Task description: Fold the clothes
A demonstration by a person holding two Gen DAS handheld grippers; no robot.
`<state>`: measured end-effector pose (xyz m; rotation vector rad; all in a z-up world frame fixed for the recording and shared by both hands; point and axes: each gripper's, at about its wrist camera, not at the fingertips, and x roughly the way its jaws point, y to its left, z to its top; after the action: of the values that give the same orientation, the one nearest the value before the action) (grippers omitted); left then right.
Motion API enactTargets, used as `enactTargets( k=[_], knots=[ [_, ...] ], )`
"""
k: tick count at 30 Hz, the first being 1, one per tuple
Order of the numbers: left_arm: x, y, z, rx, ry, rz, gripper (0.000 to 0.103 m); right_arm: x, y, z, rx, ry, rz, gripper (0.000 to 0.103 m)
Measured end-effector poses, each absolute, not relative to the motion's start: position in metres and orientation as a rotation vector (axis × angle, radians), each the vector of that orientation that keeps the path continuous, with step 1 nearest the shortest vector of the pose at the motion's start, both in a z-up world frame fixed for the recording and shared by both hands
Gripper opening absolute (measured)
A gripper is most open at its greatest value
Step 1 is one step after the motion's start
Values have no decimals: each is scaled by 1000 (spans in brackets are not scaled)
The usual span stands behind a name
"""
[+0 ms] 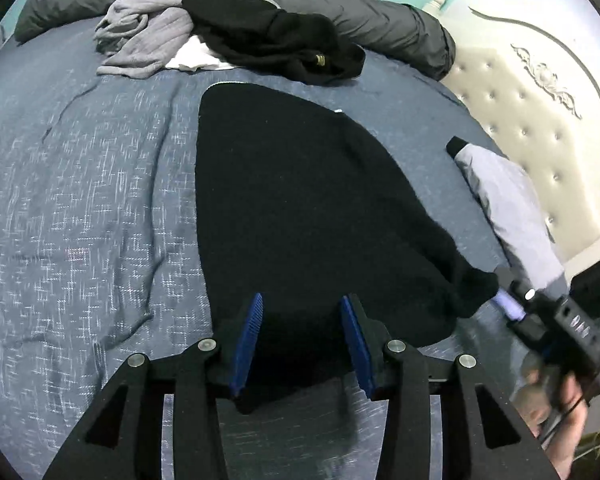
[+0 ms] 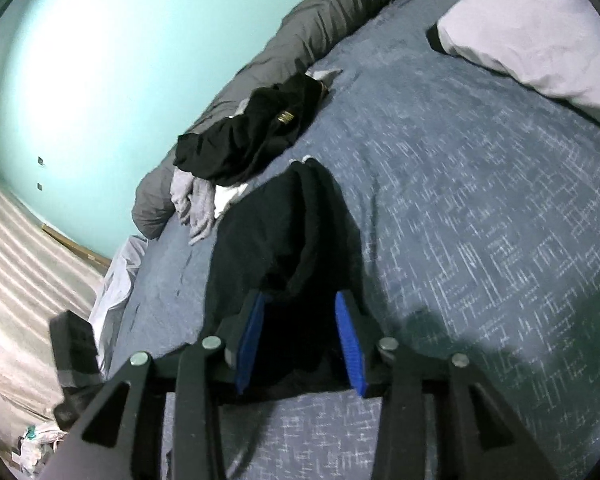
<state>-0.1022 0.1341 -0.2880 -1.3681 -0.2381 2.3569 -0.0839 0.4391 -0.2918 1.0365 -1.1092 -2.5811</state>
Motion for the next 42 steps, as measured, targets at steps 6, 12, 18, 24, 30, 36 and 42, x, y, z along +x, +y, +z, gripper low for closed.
enactTargets(
  k=[6, 12, 18, 24, 30, 36, 42],
  knots=[
    [-100, 135, -289, -1349, -196, 2364, 45, -90, 425, -292, 1075, -1041, -2577, 47],
    [-98, 140, -291, -1339, -165, 2372, 45, -88, 421, -284, 1031, -1001, -2615, 47],
    [-97, 141, -292, -1336, -162, 2374, 45, -97, 408, -296, 1133, -949, -2580, 47],
    [-95, 142, -294, -1327, -150, 2368, 44, -100, 410, -314, 1215, -985, -2576, 22],
    [-93, 146, -297, -1316, -112, 2364, 44, -90, 432, -331, 1197, -1222, -2506, 13],
    [-93, 147, -301, -1308, -93, 2361, 44, -84, 442, -338, 1192, -1334, -2482, 15],
    [-94, 145, -300, -1315, -93, 2368, 44, -80, 446, -313, 1059, -1286, -2576, 17]
  ],
)
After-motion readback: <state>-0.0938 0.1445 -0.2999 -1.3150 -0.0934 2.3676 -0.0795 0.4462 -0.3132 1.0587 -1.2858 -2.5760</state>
